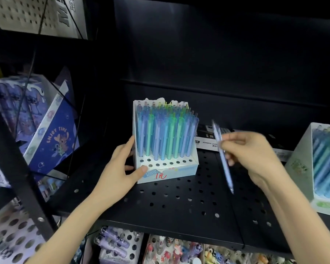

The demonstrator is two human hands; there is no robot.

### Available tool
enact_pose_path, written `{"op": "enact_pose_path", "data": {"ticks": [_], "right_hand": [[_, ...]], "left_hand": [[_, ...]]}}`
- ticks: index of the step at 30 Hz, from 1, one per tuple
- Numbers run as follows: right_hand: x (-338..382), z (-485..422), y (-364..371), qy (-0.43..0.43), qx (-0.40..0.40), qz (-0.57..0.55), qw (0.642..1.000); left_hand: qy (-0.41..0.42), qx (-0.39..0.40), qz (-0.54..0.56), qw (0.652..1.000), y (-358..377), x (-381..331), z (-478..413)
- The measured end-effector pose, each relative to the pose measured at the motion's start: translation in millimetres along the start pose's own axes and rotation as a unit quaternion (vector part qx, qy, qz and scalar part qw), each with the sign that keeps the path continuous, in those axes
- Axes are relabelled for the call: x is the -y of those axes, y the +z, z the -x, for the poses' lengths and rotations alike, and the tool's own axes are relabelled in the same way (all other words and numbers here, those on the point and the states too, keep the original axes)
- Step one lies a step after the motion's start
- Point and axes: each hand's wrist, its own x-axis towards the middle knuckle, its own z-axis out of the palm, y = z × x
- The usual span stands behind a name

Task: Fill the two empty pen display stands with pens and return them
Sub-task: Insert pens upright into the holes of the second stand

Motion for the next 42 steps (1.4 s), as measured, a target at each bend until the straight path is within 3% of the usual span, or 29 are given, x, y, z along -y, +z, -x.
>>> {"op": "enact_pose_path", "data": {"ticks": [4, 9, 19, 27, 37, 42], "right_hand": [[33.0, 17.4, 34.5, -0.098, 0.023, -0.106, 0.989], [31.5, 21.0, 87.3, -0.165, 0.010, -0.095, 0.982], [10.9, 13.6, 117.8, -0.156, 0.006, -0.028, 0.987], [7.3, 13.4, 125.5, -0.185, -0.066, 0.112, 0.974], [10.4, 9.3, 123.7, -0.185, -0.016, 0.193, 0.964], [-0.4, 15.5, 82.1, -0.191, -0.113, 0.198, 0.955]], "left_hand": [[0.003, 0.005, 0.002, 1.000, 0.2, 0.9, 1.1], [0.009, 0.013, 0.004, 1.000, -0.5, 2.2, 0.4], [0.025, 0.010, 0.005, 1.000, 0.5, 1.4, 0.0], [0.027, 0.010, -0.002, 1.000, 1.0, 3.9, 0.5], [0.005, 0.015, -0.014, 1.000, -0.1, 1.3, 0.1], [-0.044, 0.018, 0.004, 0.999, -2.3, -1.8, -0.3]]}}
